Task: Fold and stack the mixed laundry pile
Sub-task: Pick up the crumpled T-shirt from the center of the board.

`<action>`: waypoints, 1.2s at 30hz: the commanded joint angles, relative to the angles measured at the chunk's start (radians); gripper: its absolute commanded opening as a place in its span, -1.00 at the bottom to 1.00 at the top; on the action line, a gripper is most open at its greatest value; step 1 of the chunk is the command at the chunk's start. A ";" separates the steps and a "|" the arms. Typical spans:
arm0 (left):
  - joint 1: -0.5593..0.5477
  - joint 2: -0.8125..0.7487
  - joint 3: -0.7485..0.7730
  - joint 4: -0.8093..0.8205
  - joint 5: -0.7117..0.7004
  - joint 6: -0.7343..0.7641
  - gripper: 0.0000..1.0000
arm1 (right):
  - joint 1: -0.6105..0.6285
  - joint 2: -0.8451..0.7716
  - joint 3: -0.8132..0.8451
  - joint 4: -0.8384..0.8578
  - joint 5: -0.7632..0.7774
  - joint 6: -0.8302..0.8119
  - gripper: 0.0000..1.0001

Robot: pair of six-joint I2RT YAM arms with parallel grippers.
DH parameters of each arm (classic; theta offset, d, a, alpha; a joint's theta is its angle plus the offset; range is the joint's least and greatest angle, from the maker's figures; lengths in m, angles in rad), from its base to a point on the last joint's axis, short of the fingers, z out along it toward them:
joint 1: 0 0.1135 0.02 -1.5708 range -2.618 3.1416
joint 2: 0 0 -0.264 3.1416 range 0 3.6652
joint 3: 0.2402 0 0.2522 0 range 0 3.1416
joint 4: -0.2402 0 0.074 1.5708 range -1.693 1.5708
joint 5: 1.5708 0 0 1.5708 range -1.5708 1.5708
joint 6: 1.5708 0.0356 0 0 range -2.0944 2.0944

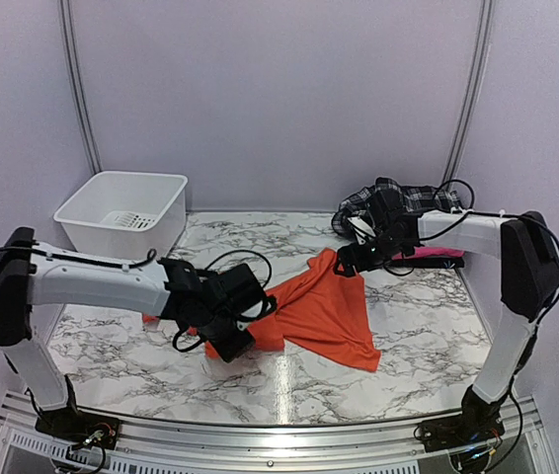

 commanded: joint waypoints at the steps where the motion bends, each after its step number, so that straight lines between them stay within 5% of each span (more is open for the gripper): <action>1: 0.156 -0.236 0.113 -0.116 0.042 0.030 -1.00 | -0.039 0.025 0.078 0.015 -0.035 -0.080 0.63; 6: 0.365 -0.390 0.106 -0.131 0.077 0.064 -1.00 | -0.076 0.086 0.154 0.012 -0.085 -0.123 0.59; 12: 0.545 -0.371 0.088 -0.148 0.037 0.065 -1.00 | -0.083 0.179 0.260 -0.021 -0.159 -0.195 0.59; 30: 0.618 -0.276 0.083 -0.145 0.067 0.118 -1.00 | -0.076 0.591 0.749 -0.198 -0.237 -0.209 0.46; 36: 0.632 -0.249 0.121 -0.145 0.064 0.113 -1.00 | -0.041 0.649 0.762 -0.222 -0.253 -0.199 0.37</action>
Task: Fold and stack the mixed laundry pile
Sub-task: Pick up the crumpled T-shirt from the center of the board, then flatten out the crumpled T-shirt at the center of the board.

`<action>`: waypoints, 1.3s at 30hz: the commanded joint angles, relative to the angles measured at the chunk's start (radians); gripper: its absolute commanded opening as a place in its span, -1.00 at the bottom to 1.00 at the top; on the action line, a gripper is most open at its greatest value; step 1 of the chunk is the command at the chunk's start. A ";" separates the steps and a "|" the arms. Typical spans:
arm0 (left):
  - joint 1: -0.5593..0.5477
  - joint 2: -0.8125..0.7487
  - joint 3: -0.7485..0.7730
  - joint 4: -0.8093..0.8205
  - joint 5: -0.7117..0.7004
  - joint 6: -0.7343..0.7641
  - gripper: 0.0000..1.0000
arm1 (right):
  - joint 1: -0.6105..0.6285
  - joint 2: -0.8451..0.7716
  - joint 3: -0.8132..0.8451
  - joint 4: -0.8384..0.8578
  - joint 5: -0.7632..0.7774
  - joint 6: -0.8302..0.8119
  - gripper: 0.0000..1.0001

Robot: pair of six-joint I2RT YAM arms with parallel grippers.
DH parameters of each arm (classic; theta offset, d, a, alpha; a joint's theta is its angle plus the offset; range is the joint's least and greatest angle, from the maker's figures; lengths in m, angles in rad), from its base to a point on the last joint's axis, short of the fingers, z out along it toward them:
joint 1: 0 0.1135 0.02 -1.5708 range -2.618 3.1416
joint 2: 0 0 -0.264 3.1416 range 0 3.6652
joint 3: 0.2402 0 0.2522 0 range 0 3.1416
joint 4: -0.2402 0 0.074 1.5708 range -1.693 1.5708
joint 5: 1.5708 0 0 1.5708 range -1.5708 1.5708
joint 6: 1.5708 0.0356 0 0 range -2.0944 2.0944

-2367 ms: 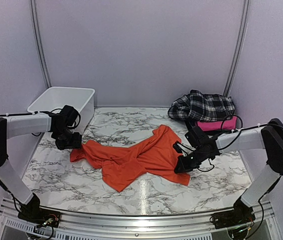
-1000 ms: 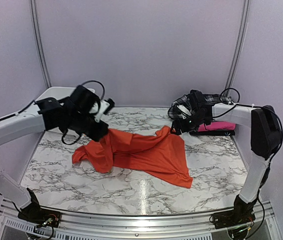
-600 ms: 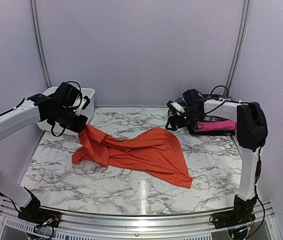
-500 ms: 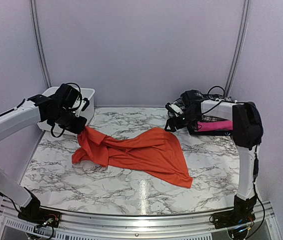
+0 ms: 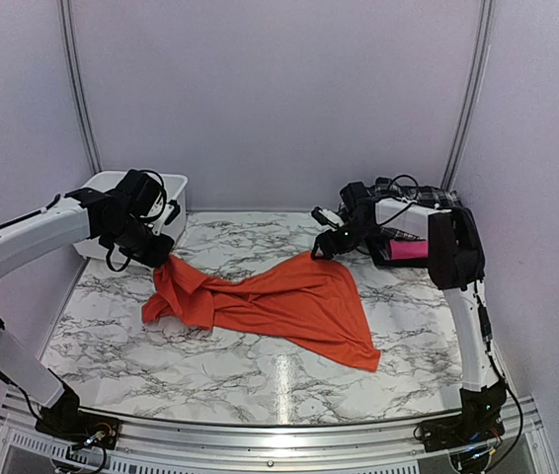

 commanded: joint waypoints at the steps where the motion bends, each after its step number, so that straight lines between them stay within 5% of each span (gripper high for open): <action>1: 0.021 0.016 0.058 -0.021 0.007 0.000 -1.00 | 0.031 0.028 0.021 -0.054 -0.038 0.018 0.25; 6: 0.038 0.015 0.123 -0.017 0.016 -0.045 -1.00 | 0.036 -0.050 0.011 -0.105 -0.019 0.023 -1.00; 15: 0.037 -0.122 0.280 0.034 0.095 -0.120 -1.00 | 0.027 -0.576 -0.189 0.009 0.146 0.097 -1.00; 19: 0.035 -0.193 0.381 0.038 0.262 -0.133 -1.00 | 0.027 -0.743 -0.196 -0.013 0.173 0.096 -1.00; 25: 0.035 -0.266 0.520 0.066 0.231 -0.117 -1.00 | 0.028 -0.925 -0.164 0.024 0.207 0.104 -1.00; 33: 0.035 -0.219 0.582 0.147 0.207 -0.098 -1.00 | 0.024 -0.890 -0.053 0.055 0.269 0.110 -1.00; 39: 0.092 0.007 0.704 0.191 -0.015 -0.103 -1.00 | -0.022 -0.675 0.104 0.081 0.315 0.142 -1.00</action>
